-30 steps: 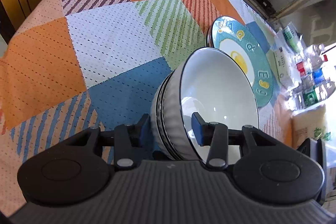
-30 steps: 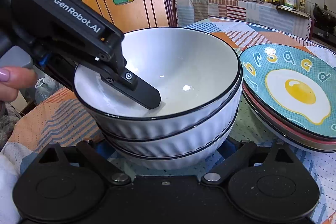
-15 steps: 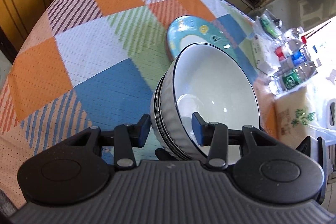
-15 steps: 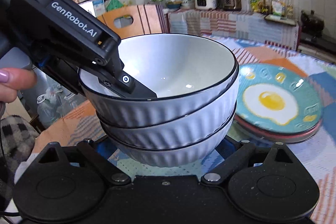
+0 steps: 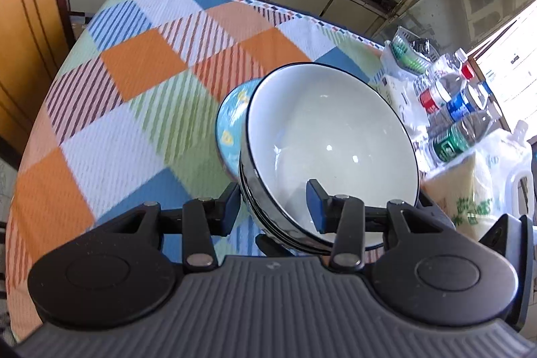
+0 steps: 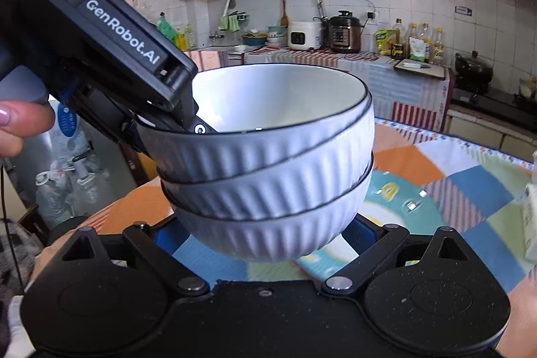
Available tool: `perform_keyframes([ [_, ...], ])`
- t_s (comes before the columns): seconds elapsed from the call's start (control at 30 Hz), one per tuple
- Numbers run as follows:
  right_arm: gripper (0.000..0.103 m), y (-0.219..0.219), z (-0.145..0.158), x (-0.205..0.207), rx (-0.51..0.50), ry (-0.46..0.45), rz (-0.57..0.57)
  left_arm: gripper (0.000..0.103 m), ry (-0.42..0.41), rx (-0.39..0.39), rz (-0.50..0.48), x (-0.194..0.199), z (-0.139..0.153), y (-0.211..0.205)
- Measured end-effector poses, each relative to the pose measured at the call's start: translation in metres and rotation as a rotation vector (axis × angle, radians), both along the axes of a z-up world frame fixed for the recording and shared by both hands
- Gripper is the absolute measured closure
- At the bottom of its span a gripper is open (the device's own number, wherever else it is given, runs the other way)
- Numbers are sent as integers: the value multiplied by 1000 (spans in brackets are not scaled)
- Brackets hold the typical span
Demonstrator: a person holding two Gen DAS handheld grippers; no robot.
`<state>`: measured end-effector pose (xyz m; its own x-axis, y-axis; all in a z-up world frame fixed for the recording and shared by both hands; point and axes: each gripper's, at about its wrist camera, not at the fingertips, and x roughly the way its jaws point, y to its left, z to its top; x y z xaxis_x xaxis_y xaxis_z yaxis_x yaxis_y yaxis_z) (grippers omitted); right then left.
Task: Organize plates and bowls
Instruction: 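Lift the bowl stack with the left tool and carry it over the plates, then lower the bowl stack onto the egg plate and open the left tool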
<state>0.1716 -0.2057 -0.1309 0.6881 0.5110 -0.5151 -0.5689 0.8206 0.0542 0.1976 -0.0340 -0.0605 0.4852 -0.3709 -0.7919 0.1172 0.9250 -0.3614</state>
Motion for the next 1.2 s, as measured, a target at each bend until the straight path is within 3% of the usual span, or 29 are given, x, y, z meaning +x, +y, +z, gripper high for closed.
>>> perform_keyframes([
  [0.33,5,-20,-23,54,-23,9,-49,62,-22,18,-27,58,-33,-33],
  [0.57,5,-25,-49,81,-19,59,-79,62,-21,80,-44,81,-58,-51],
  [0.9,5,-22,-72,88,-60,106,-89,62,24,83,-31,93,-87,-51],
  [0.97,5,-21,-74,87,-75,93,-94,62,13,98,-38,93,-87,-54],
  [1.07,5,-25,-74,93,-29,148,-125,62,-17,148,-78,91,-83,-64],
  [1.2,5,-19,-79,87,-58,117,-157,62,-13,145,-66,90,-86,-66],
])
